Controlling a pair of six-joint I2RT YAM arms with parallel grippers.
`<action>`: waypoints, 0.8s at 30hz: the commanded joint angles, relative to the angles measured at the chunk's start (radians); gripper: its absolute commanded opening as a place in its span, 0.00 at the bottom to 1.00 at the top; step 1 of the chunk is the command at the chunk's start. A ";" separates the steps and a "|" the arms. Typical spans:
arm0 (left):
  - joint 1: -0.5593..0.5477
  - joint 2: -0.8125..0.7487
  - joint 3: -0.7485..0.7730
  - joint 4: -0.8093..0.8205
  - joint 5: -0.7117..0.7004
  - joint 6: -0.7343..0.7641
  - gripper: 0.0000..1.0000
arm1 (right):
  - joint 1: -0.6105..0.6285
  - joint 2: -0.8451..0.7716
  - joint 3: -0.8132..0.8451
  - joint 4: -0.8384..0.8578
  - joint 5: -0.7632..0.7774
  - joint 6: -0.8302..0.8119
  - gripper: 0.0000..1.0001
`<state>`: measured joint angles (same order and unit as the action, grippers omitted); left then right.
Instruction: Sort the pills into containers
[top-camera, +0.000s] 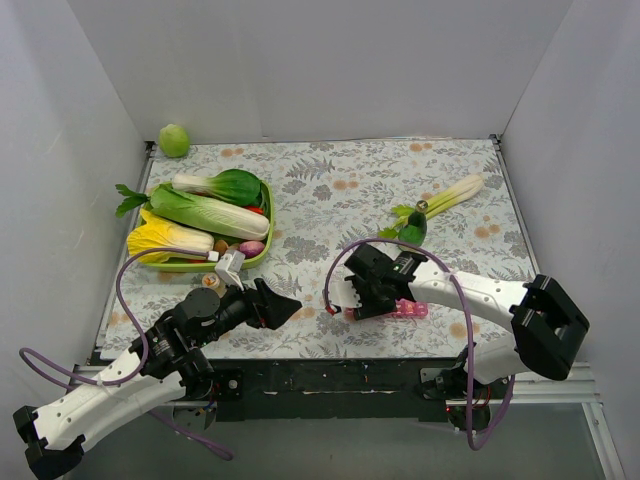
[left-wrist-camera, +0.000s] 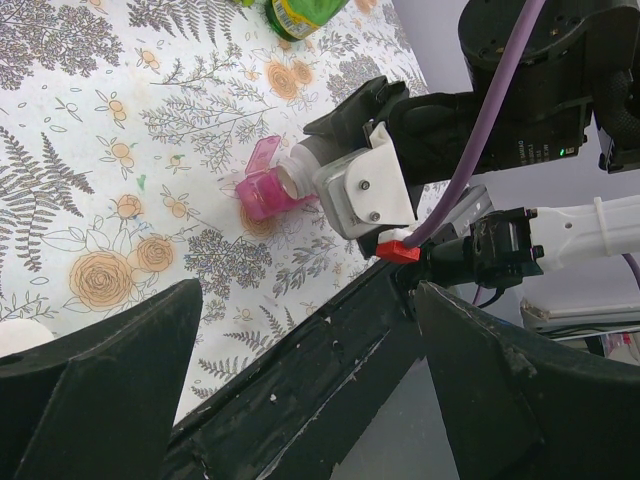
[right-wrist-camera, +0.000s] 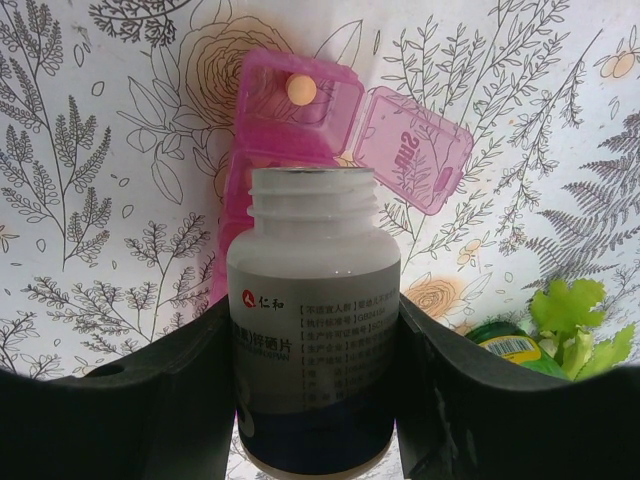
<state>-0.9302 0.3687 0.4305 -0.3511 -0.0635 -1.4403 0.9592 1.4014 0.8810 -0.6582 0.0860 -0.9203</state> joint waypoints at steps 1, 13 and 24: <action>0.005 -0.008 -0.010 0.003 -0.002 0.001 0.88 | 0.013 0.008 0.052 -0.035 0.023 -0.017 0.01; 0.005 -0.010 -0.012 0.003 -0.002 0.003 0.88 | 0.029 0.022 0.065 -0.050 0.046 -0.026 0.01; 0.005 -0.013 -0.010 0.001 -0.002 0.001 0.88 | 0.042 0.045 0.095 -0.067 0.067 -0.029 0.01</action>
<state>-0.9302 0.3641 0.4198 -0.3508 -0.0635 -1.4403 0.9916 1.4361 0.9268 -0.7021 0.1345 -0.9245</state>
